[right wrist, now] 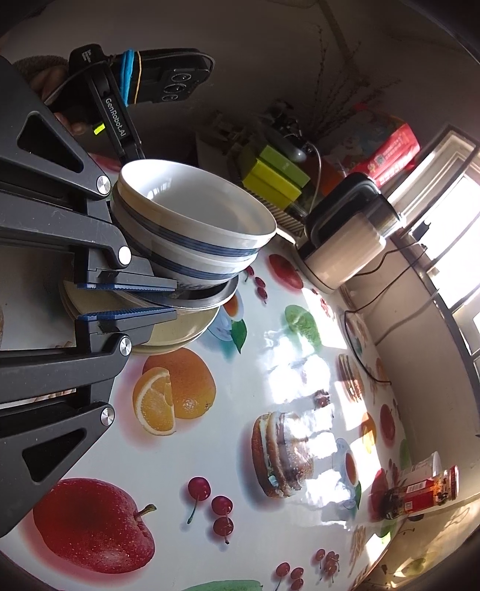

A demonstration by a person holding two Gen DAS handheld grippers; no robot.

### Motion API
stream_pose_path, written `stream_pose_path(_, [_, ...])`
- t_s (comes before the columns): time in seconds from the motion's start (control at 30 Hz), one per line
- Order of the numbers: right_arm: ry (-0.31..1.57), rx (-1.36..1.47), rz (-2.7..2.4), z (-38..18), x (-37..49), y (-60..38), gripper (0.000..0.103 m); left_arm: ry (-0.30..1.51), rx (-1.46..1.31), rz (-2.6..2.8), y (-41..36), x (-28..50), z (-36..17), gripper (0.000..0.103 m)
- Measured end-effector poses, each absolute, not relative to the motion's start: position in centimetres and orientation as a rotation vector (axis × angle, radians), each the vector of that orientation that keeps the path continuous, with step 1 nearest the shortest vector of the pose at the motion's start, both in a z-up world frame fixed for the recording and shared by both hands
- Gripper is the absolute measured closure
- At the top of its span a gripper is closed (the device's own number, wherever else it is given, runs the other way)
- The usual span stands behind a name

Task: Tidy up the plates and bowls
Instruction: 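Lower the bowl stack onto the beige plates with both grippers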

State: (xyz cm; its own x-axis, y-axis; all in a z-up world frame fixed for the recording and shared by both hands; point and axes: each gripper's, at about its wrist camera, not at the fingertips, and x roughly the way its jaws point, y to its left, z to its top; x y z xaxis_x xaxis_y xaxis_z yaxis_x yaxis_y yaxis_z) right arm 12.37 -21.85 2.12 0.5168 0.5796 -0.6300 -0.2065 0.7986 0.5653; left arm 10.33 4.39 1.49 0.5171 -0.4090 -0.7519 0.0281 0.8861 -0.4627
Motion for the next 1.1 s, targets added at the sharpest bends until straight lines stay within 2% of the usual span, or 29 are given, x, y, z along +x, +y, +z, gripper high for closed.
stream_pose_path(1.1, [0.935,0.454,0.483,1.37,12.55,-21.52,0.091,0.987,-0.419,-0.265,4.56,10.26,1.7,0.093])
